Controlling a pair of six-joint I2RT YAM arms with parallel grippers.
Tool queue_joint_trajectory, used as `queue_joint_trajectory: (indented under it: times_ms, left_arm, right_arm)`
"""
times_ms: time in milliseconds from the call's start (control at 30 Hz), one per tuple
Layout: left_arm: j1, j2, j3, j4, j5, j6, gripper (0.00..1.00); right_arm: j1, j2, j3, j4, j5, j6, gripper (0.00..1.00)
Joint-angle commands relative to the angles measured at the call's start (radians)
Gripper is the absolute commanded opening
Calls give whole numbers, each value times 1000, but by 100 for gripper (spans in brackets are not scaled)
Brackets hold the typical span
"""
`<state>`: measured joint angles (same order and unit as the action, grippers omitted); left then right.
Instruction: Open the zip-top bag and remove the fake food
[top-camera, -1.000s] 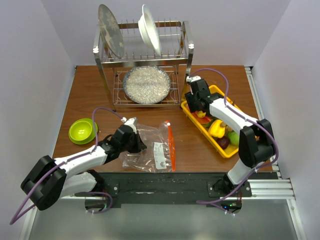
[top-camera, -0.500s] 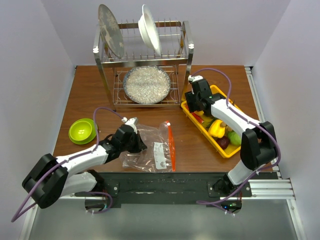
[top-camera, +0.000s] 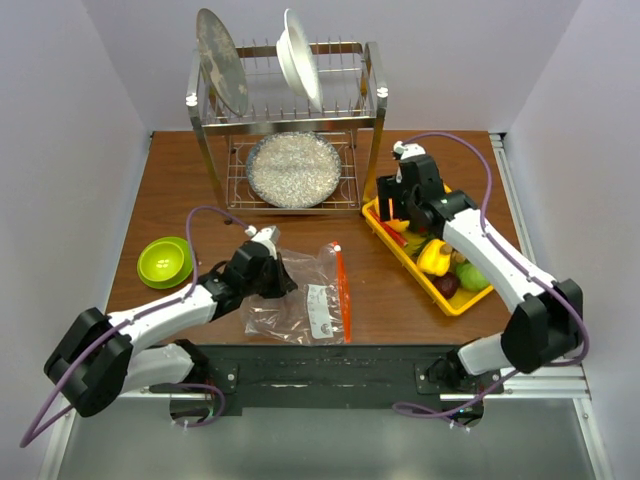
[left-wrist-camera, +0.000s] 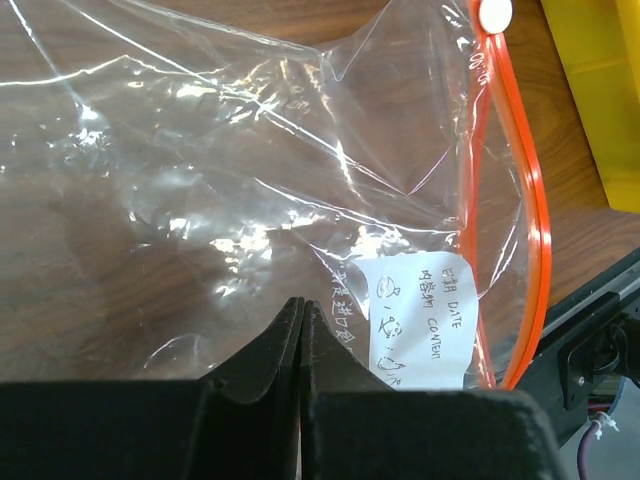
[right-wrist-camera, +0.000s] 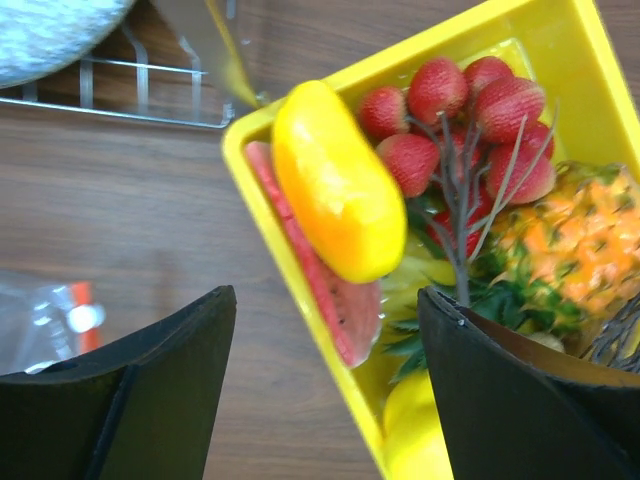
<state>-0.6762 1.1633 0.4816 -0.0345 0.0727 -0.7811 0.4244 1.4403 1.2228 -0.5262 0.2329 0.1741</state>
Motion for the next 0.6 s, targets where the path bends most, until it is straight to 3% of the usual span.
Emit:
queue_joint_trajectory:
  times_ms: [0, 167, 200, 233, 267, 433, 467, 567]
  left_arm:
    - [3, -43, 61, -37, -27, 40, 8]
    - [6, -91, 127, -105, -42, 105, 22]
    - [6, -102, 135, -110, -45, 120, 25]
    - [6, -132, 135, -111, -51, 124, 29]
    - [6, -148, 137, -114, -57, 128, 38]
    - [10, -235, 141, -142, -71, 146, 63]
    - [10, -243, 143, -148, -71, 148, 77]
    - [10, -275, 144, -159, -70, 149, 96]
  right_arm:
    - [5, -102, -46, -14, -101, 93, 79]
    - [28, -236, -140, 29, -220, 174, 87]
    - [31, -256, -157, 38, -230, 188, 98]
    - [36, -282, -173, 57, -250, 212, 99]
    - [36, -328, -209, 66, -280, 225, 99]
    - [37, -463, -301, 101, -314, 284, 99]
    - [37, -487, -331, 107, -319, 292, 99]
    - [36, -572, -399, 126, -317, 326, 98]
